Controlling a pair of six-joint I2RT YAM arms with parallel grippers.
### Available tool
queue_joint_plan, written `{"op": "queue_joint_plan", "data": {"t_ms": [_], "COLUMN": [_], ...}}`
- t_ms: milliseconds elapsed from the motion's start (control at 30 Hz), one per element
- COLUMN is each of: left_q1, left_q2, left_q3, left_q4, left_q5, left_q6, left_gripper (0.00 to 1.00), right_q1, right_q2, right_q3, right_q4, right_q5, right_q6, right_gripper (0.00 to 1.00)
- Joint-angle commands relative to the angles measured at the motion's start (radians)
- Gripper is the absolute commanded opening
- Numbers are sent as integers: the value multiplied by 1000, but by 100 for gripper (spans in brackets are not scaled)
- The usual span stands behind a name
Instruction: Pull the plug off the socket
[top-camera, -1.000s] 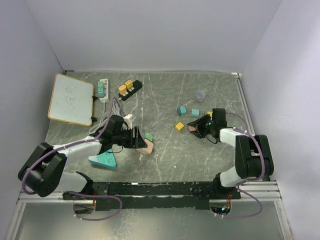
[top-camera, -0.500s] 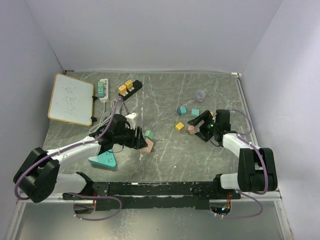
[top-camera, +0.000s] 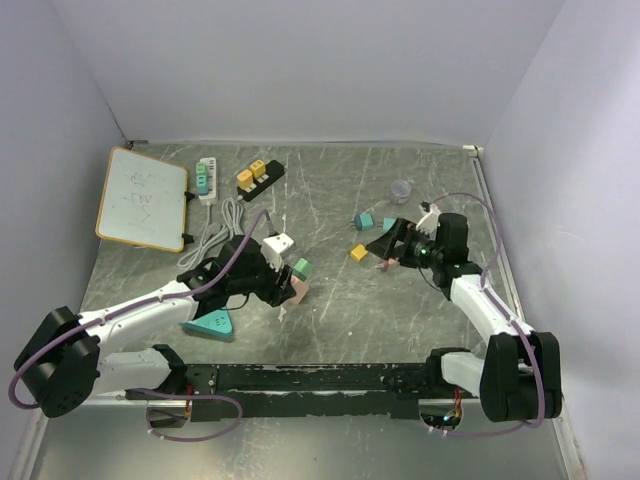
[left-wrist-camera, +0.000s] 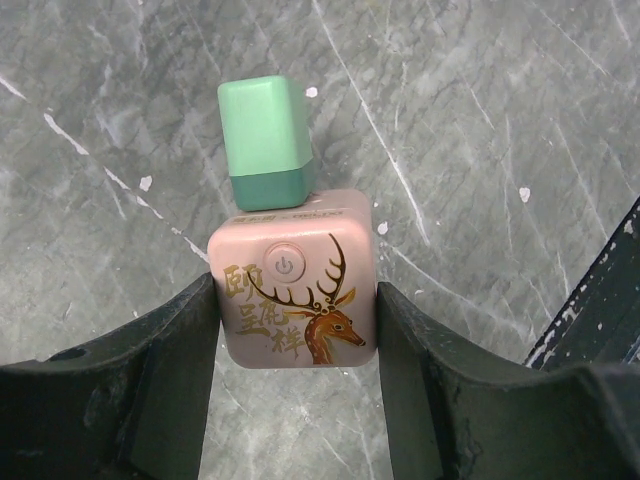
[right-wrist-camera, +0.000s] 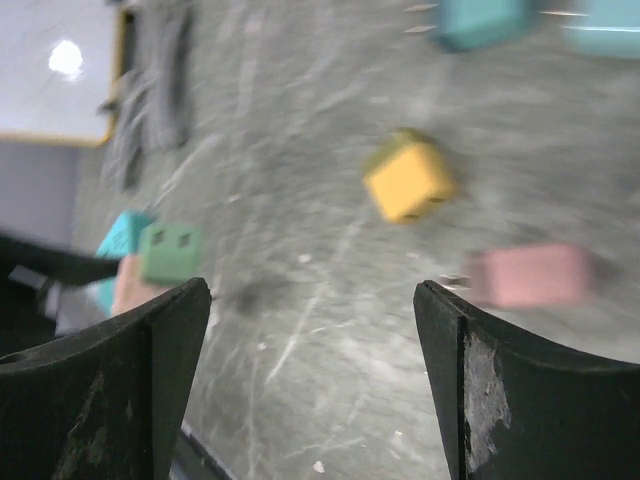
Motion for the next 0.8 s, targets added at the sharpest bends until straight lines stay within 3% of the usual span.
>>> {"op": "queue_joint_plan", "data": {"t_ms": [0,133,200,300,500,767], "left_q1": [-13,-12,-13,-12,-9,33], "left_q2": [-20,-32,-34,-30,-44,-45], "left_q3": [22,13,28,53,63,61], "left_q4": [56,85,80,59,58,89], "left_q5": [85,229,335,434,557,605], "left_q6": [58,53,46,39,34,12], "left_gripper": [20,19,19,18,17,16], "right_q1": [99,312,371,383,382,383], "right_q2": [26,61,68,86,92,144], "right_q3": [-52,-7,-21,-73,-106,-168], "right_q4": [259,234,296,465,491,770], "right_q5": [-409,-368,-386,-450,-507,-644], "right_q6": [-73,-207,-200,-130,-155,13], "right_gripper": [82,81,81,80,79,70]}}
